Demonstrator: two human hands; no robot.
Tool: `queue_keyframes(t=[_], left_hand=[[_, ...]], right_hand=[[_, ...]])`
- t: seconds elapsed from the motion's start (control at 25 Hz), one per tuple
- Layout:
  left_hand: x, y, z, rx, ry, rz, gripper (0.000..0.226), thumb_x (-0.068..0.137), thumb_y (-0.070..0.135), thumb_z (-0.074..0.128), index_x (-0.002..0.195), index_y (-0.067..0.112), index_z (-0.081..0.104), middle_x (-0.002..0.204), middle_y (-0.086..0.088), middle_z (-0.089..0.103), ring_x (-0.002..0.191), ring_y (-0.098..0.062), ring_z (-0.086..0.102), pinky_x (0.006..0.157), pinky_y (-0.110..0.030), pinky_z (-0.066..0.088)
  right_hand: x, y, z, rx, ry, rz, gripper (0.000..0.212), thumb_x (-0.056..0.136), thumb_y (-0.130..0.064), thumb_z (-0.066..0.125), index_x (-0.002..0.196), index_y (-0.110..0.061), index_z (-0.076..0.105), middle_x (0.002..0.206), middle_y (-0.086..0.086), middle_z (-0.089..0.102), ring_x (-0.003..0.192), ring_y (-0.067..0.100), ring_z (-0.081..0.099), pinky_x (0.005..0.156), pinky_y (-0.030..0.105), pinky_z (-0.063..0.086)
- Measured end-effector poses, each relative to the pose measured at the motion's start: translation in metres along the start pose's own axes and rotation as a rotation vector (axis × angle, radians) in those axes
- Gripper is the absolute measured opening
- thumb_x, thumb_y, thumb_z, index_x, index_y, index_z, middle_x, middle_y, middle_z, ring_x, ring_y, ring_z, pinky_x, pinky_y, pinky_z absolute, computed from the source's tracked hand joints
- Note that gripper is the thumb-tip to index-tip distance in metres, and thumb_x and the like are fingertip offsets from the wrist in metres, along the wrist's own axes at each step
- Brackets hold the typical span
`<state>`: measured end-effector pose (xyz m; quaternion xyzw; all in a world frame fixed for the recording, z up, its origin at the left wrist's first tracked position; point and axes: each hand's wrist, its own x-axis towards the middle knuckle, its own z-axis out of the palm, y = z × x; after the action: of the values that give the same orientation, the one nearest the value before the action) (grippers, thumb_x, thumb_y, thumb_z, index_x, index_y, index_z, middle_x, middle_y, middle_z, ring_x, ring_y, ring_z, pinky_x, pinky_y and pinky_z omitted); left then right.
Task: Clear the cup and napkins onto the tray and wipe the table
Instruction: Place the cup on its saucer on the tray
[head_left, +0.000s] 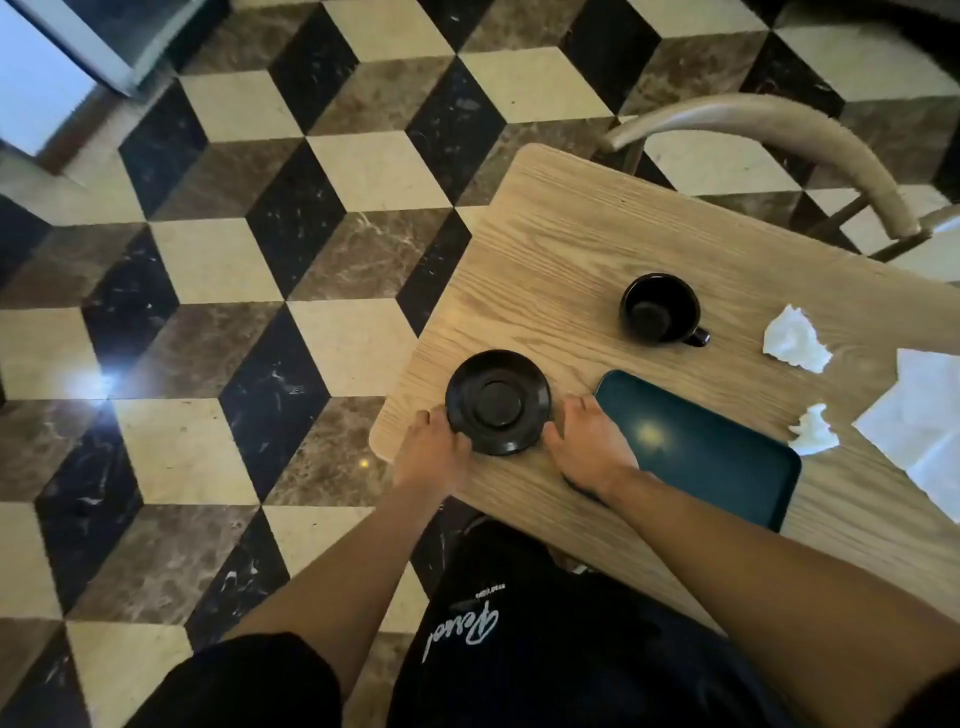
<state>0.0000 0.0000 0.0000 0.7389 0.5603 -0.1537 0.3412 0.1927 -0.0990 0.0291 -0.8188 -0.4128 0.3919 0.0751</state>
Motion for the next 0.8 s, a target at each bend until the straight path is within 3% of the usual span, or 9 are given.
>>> queue_keyframes(t=[0.16, 0.32, 0.44, 0.64, 0.8], left_hand=[[0.032, 0.003, -0.018, -0.067, 0.042, -0.002, 0.035, 0.1, 0.03, 0.048, 0.13, 0.011, 0.048, 0.126, -0.012, 0.047, 0.108, -0.034, 0.056, 0.086, -0.045, 0.048], [0.056, 0.006, -0.021, -0.137, 0.035, -0.023, 0.027, 0.1, 0.029, 0.052, 0.118, 0.01, 0.053, 0.118, -0.012, 0.055, 0.097, -0.029, 0.056, 0.081, -0.04, 0.045], [0.06, 0.01, -0.019, -0.178, 0.061, -0.033, 0.023, 0.097, 0.028, 0.053, 0.11, 0.009, 0.055, 0.11, -0.012, 0.06, 0.092, -0.026, 0.053, 0.078, -0.038, 0.041], [0.054, 0.028, -0.021, -0.186, 0.104, 0.014, 0.014, 0.099, 0.026, 0.053, 0.097, 0.012, 0.056, 0.095, -0.008, 0.063, 0.085, -0.025, 0.054, 0.074, -0.034, 0.038], [0.042, 0.064, -0.017, -0.15, 0.109, 0.095, 0.016, 0.099, 0.024, 0.054, 0.088, 0.013, 0.059, 0.078, 0.0, 0.061, 0.074, -0.022, 0.058, 0.063, -0.032, 0.037]], right_hand=[[0.029, -0.018, 0.001, 0.053, -0.059, 0.151, 0.043, 0.096, -0.031, 0.05, 0.128, -0.002, 0.046, 0.131, 0.019, 0.048, 0.111, 0.037, 0.057, 0.087, 0.04, 0.047], [0.049, -0.024, 0.012, 0.264, -0.102, 0.25, 0.054, 0.077, -0.044, 0.05, 0.125, -0.018, 0.053, 0.117, 0.009, 0.063, 0.1, 0.028, 0.062, 0.086, 0.04, 0.054], [0.053, -0.018, 0.02, 0.384, -0.076, 0.295, 0.056, 0.074, -0.046, 0.05, 0.126, -0.026, 0.055, 0.107, 0.002, 0.068, 0.097, 0.024, 0.065, 0.086, 0.04, 0.056], [0.026, -0.014, -0.002, 0.487, 0.059, 0.299, 0.038, 0.092, -0.021, 0.052, 0.129, -0.017, 0.054, 0.117, 0.005, 0.065, 0.105, 0.024, 0.061, 0.091, 0.039, 0.053], [0.004, 0.02, -0.014, 0.554, 0.198, 0.326, 0.041, 0.093, -0.013, 0.045, 0.133, -0.019, 0.054, 0.121, 0.002, 0.065, 0.107, 0.021, 0.061, 0.092, 0.039, 0.053]])
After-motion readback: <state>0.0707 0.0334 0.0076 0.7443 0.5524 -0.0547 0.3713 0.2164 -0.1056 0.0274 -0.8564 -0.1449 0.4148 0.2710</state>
